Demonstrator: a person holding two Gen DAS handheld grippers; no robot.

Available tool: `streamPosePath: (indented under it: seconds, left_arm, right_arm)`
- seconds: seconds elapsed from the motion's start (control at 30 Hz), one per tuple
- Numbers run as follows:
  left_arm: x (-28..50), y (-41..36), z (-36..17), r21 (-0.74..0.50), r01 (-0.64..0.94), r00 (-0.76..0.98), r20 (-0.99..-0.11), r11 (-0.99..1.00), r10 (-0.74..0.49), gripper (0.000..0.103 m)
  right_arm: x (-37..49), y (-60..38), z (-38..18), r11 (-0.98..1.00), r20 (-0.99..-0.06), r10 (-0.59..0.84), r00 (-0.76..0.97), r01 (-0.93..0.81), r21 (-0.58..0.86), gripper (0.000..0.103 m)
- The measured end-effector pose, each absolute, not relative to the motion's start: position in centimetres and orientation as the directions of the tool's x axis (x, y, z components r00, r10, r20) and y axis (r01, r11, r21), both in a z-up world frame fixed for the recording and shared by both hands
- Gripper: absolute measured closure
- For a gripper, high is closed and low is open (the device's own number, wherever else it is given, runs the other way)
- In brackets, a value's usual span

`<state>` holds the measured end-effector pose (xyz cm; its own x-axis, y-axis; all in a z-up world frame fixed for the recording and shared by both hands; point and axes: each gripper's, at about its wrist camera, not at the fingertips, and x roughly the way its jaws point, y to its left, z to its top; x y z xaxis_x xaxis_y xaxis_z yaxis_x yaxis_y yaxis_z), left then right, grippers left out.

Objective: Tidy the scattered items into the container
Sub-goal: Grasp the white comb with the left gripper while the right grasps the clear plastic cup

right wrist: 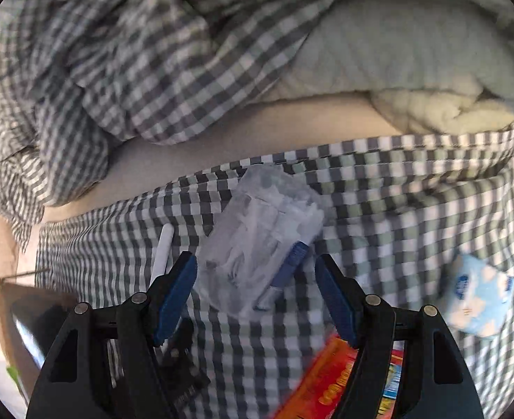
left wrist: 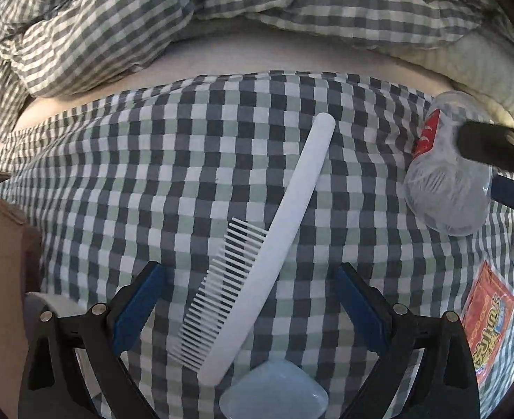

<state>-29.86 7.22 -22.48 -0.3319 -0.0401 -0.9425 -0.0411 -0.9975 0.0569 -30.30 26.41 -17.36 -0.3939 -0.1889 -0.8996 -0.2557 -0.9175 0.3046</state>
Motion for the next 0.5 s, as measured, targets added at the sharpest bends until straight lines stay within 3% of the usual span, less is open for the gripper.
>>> streamPosePath:
  seconds: [0.17,0.23,0.37,0.5]
  left_arm:
    - [-29.4,6.9,-22.8,0.045,-0.062,-0.342,-0.939,-0.997,-0.021,0.005]
    - [-29.1,6.9,-22.5,0.040,-0.079,-0.343,-0.939,-0.996,-0.011,0.015]
    - [-28.5,7.6,-21.6,0.051,-0.141,-0.334,-0.942,-0.989,-0.001,0.061]
    - [-28.3,7.3,-21.1,0.040,-0.160,-0.312,-0.950,-0.986,0.013,0.067]
  right_arm:
    - [-32.4,25.7,-19.7,-0.882,-0.909,-0.215,-0.358,-0.329,0.338,0.029]
    - [-32.8,25.6,-20.8,-0.870,-0.916,-0.235,-0.326,-0.350,0.348,0.032]
    - [-32.3,26.0,-20.3,-0.865,-0.912,-0.237,-0.333,-0.355,0.355,0.035]
    - [-30.7,27.1,-17.9,-0.864,-0.902,-0.227,-0.367,-0.352,0.361,0.039]
